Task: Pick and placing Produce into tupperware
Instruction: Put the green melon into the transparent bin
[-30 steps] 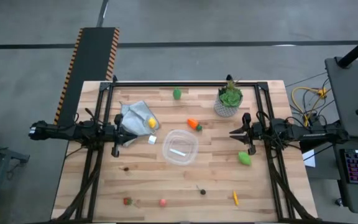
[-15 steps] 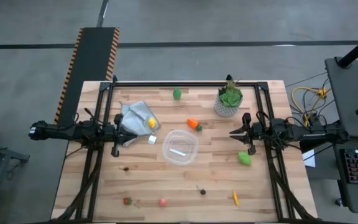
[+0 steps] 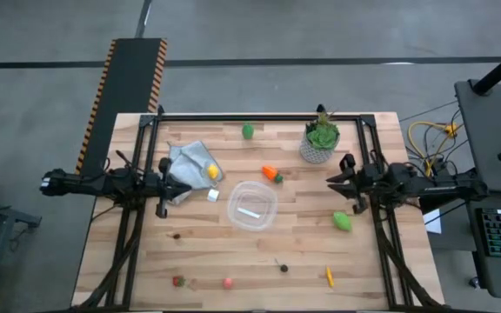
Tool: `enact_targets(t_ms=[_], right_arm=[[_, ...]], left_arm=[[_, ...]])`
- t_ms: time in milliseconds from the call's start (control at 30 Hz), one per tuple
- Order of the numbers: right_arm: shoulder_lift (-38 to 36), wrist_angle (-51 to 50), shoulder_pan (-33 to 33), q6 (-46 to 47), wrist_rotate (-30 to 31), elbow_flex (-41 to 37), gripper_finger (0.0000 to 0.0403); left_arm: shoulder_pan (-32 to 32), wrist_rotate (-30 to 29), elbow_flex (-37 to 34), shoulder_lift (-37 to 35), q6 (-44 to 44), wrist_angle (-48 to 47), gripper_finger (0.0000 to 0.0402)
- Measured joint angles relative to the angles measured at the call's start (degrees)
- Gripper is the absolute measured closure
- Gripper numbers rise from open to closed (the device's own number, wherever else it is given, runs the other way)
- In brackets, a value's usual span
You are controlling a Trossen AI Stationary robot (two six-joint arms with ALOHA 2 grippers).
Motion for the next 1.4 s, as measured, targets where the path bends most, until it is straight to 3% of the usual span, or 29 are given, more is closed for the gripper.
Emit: enact_targets(t_ms=[100,233,400,467,533,667,833,933,1000,1100,1200,1400], right_arm=[[1.24,-5.80,0.64,0.18,-4.19,5.81,0.0281],[7.48,-20.75,2.38,-3.20,-2.45,18.58,0.0225],[20.48,-47.58,4.64,-3.61,7.87,38.29,0.0184],[26.26,-62.15,4.72,2.13,13.27,46.36,0.0180],[31.94,-74.25,4.72,9.72,15.03,53.75,0.0179],[42.84,-89.67,4.76,21.62,12.42,66.00,0.0179],[56.26,-105.64,5.08,31.43,4.54,80.15,0.0179],[62.92,-110.77,7.57,35.76,0.53,87.71,0.0179],[65.71,-109.98,10.47,37.08,0.13,91.08,0.0179],[68.63,-110.23,16.06,39.87,7.07,93.54,0.0180],[69.19,-110.66,21.66,41.89,11.96,90.91,0.0184],[68.64,-108.33,26.72,41.77,12.20,83.32,0.0188]], left_arm=[[0.00,-0.10,0.00,-0.03,0.25,0.06,0.0402],[0.02,-0.77,0.00,-0.02,0.36,0.11,0.0402],[0.00,-1.17,0.00,-0.04,0.51,0.24,0.0402],[0.00,-1.17,0.00,0.00,0.55,0.24,0.0402],[0.00,-1.18,0.00,0.00,0.54,0.24,0.0402],[0.02,-1.43,0.00,-0.02,0.55,0.86,0.0402],[0.00,-1.58,0.00,-0.02,1.63,0.83,0.0402],[0.00,-1.72,0.00,-0.02,3.24,0.85,0.0402],[0.00,-2.78,0.00,-0.02,3.29,0.88,0.0402],[0.00,-4.20,0.00,-0.02,3.41,0.95,0.0402],[0.02,-4.28,0.00,0.28,3.42,1.07,0.0402],[0.02,-4.32,-0.01,0.70,3.16,0.35,0.0402]])
